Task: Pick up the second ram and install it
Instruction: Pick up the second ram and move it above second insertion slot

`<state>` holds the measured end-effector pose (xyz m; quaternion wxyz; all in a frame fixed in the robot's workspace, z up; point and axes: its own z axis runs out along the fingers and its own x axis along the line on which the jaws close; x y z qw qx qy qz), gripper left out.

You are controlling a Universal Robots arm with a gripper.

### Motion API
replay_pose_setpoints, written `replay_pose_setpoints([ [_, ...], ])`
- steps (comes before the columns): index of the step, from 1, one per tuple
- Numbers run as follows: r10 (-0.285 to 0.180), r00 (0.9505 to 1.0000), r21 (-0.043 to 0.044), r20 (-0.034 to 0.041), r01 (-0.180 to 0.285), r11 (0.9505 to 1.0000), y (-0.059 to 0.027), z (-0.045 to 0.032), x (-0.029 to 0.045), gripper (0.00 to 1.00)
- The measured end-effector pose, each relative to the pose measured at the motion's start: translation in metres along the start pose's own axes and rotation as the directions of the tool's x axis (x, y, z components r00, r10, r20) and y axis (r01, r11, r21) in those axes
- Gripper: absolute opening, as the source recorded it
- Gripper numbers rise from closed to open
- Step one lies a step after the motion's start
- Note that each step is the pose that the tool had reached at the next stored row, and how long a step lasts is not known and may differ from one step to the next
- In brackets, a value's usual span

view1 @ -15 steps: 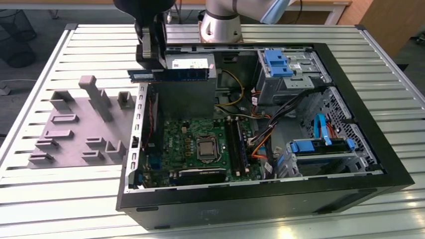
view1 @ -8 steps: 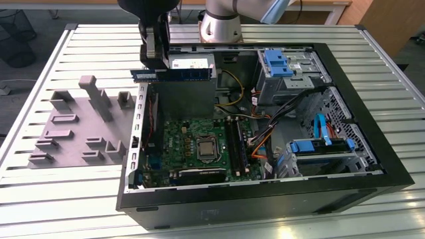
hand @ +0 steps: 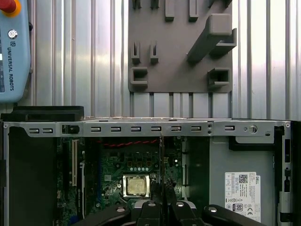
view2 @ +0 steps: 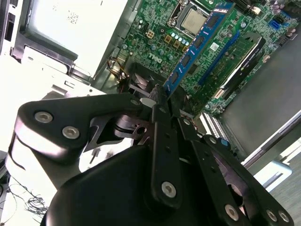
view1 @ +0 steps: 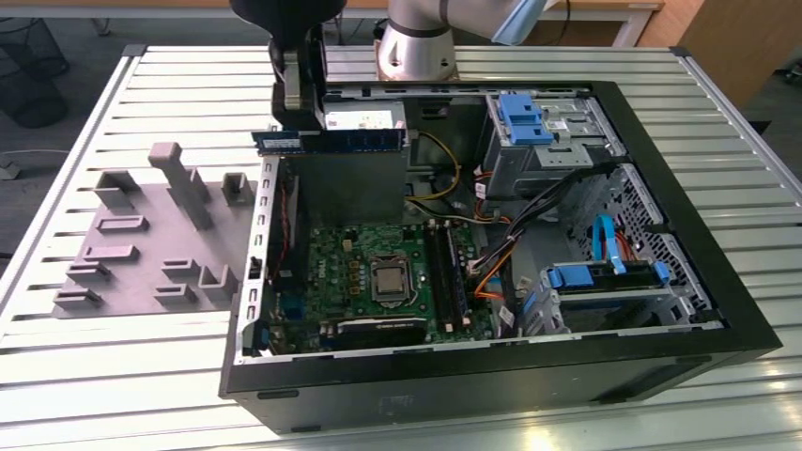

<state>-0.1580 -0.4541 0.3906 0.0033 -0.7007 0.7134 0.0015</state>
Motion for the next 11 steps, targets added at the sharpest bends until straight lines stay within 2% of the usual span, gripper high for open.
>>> replay_pose_setpoints([
  [11, 0.0, 1.0, -0.0001, 0.0, 0.0, 1.0, -0.0048, 0.0, -0.0001, 0.14],
])
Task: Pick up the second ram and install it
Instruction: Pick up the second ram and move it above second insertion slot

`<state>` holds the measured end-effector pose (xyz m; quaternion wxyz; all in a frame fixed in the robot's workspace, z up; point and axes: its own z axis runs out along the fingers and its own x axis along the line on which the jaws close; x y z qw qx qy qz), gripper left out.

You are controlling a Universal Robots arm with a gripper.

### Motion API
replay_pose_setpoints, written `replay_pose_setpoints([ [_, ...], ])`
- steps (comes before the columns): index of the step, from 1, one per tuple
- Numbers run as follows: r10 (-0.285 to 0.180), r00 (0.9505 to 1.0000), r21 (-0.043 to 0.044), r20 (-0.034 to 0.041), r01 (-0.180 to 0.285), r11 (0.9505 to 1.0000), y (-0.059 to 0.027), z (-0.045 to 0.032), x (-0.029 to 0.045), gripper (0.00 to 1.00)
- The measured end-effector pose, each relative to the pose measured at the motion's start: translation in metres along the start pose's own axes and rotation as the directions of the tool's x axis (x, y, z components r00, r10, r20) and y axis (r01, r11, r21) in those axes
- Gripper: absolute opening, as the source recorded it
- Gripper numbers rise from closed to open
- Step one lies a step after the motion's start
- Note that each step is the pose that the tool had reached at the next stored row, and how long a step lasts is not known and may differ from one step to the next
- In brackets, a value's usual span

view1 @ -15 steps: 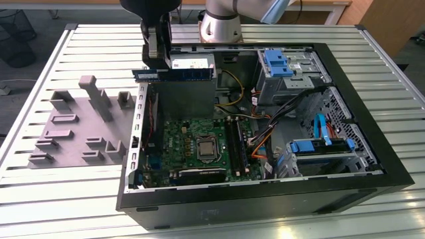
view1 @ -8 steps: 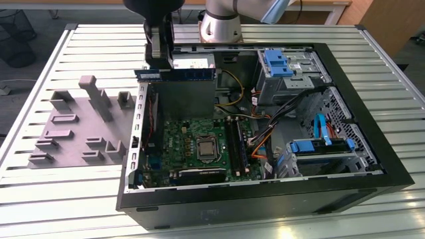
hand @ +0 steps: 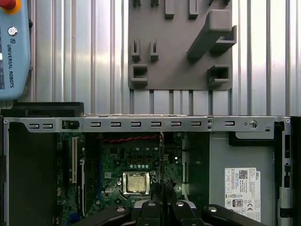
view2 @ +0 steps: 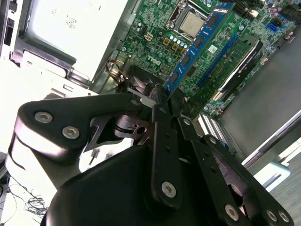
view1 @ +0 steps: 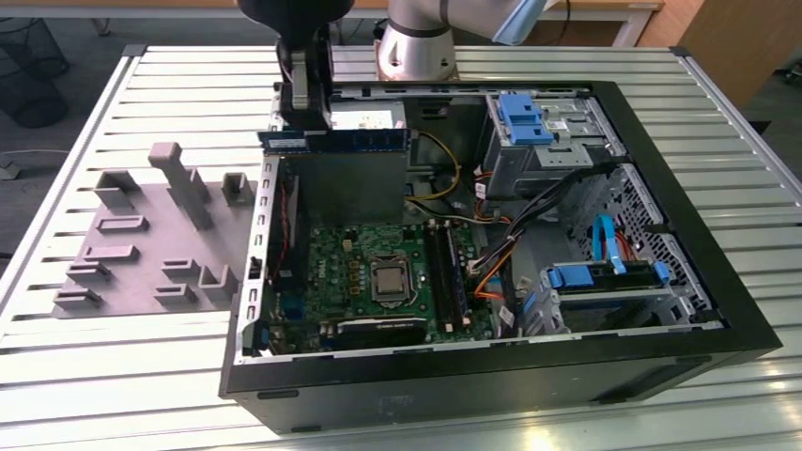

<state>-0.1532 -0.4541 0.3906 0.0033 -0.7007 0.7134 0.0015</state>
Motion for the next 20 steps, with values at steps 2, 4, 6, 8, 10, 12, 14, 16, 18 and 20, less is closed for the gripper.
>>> replay_pose_setpoints([
  [2, 0.0, 1.0, 0.0, 0.0, 0.0, 1.0, -0.0008, 0.0, 0.0, 0.14],
  [4, 0.0, 1.0, 0.0, 0.0, 0.0, 1.0, -0.0016, 0.0, 0.0, 0.14],
  [6, 0.0, 1.0, 0.0, 0.0, 0.0, 1.0, -0.0023, 0.0, 0.0, 0.14],
  [8, 0.0, 1.0, 0.0001, 0.0001, 0.0, 1.0, -0.003, 0.0, -0.0001, 0.14],
  [10, 0.0, 1.0, 0.0, 0.0, 0.0, 1.0, -0.0039, 0.0, -0.0001, 0.14],
  [12, 0.0, 1.0, 0.0, 0.0, 0.0, 1.0, -0.0048, 0.0, -0.0001, 0.14],
  [14, 0.0, 1.0, 0.0, 0.0, 0.0, 1.0, -0.0058, 0.0, -0.0001, 0.14],
  [16, 0.0, 1.0, 0.0, 0.0, 0.0, 1.0, -0.0069, 0.0, -0.0001, 0.14],
  [18, 0.0, 1.0, 0.0, 0.0, 0.0, 1.0, -0.008, 0.0, -0.0002, 0.14],
  [20, 0.0, 1.0, 0.0, 0.0, 0.0, 1.0, -0.0091, 0.0, -0.0002, 0.14],
])
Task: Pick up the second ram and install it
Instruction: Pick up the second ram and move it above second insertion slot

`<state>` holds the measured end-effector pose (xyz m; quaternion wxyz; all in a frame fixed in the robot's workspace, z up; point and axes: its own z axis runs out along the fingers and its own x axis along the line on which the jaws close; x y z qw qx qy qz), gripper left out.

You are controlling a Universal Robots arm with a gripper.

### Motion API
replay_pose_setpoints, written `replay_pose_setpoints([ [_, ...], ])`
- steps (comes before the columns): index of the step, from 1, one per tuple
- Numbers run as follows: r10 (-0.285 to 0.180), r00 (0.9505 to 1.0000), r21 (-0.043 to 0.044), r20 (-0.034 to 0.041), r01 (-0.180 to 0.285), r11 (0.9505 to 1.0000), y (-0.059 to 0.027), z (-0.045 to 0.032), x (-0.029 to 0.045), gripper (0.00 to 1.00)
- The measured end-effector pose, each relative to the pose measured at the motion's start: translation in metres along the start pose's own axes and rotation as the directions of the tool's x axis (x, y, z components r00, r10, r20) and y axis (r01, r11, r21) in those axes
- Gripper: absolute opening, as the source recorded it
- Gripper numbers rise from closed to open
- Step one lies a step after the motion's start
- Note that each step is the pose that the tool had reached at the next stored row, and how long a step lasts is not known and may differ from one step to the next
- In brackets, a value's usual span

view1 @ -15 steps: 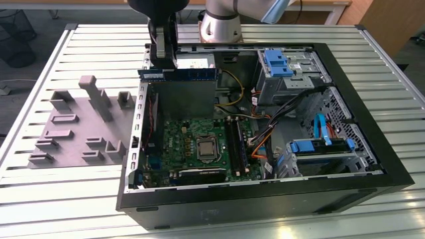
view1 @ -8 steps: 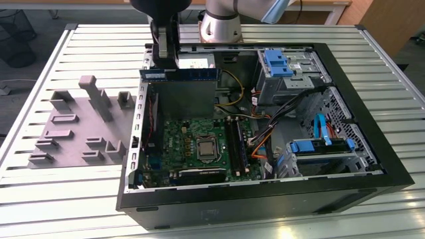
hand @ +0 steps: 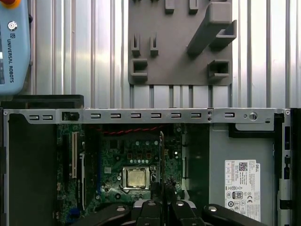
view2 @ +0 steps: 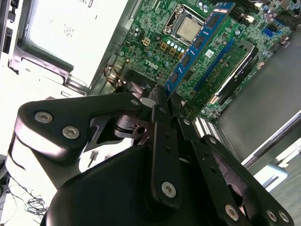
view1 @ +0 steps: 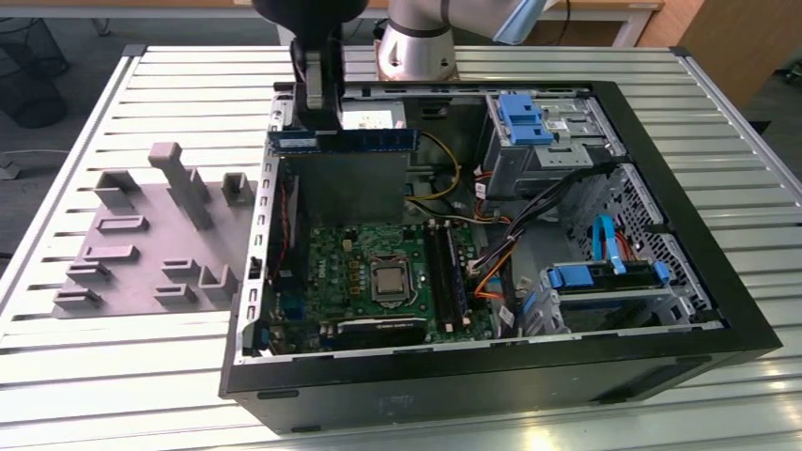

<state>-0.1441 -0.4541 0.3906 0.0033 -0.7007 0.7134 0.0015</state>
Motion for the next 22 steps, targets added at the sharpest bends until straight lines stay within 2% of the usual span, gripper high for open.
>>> replay_pose_setpoints([
  [16, 0.0, 1.0, 0.0, 0.0, 0.0, 1.0, -0.015, 0.0001, -0.0003, 0.14],
  [18, 0.0, 1.0, 0.0, 0.0, 0.0, 1.0, -0.0189, 0.0, -0.0003, 0.14],
  [22, 0.0, 1.0, 0.0, 0.0, 0.0, 1.0, -0.036, 0.0001, -0.0006, 0.14],
])
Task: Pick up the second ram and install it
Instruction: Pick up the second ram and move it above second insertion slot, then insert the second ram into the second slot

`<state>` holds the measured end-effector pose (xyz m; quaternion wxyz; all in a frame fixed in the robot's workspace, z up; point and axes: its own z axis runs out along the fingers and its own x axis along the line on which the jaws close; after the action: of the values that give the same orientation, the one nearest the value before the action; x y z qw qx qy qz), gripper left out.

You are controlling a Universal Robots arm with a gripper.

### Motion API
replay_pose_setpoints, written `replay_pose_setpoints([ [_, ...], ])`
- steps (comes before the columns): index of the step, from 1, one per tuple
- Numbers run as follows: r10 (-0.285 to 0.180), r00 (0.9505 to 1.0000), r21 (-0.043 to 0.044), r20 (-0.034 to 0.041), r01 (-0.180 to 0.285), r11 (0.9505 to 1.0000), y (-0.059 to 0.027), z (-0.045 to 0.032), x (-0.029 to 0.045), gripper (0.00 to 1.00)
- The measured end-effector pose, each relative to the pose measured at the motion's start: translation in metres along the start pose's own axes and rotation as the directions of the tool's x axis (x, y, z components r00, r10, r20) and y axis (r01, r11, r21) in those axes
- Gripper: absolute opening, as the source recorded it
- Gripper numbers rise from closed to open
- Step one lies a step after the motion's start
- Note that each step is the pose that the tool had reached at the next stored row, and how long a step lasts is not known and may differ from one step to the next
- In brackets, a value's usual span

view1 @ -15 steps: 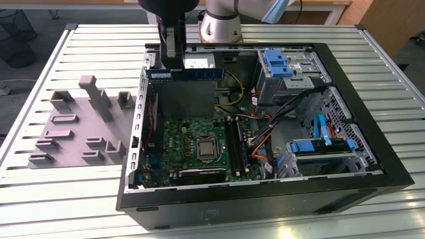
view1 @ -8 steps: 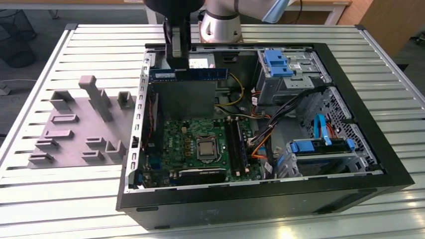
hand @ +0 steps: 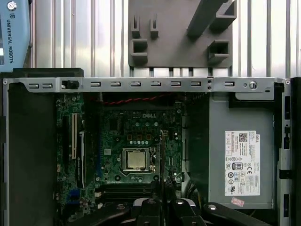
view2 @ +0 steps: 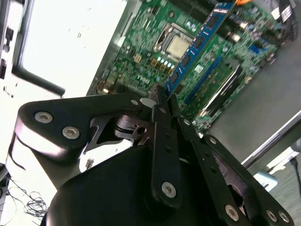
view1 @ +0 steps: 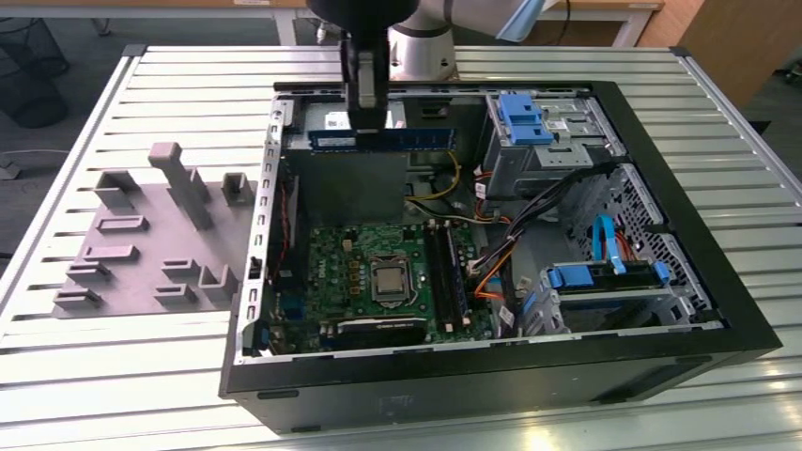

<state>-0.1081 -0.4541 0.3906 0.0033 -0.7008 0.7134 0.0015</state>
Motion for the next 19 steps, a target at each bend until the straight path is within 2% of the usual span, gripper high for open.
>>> replay_pose_setpoints([
  [6, 0.0, 1.0, 0.0, 0.0, 0.0, 1.0, -0.0252, 0.0001, -0.0005, 0.14],
  [12, 0.0, 1.0, 0.0, 0.0, 0.0, 1.0, -0.0445, 0.0001, -0.0008, 0.14],
  [14, 0.0, 1.0, 0.0001, 0.0, 0.0, 1.0, -0.0475, 0.0001, -0.0008, 0.14],
  [19, 0.0, 1.0, 0.0, 0.0, 0.0, 1.0, -0.0477, 0.0001, -0.0009, 0.14],
])
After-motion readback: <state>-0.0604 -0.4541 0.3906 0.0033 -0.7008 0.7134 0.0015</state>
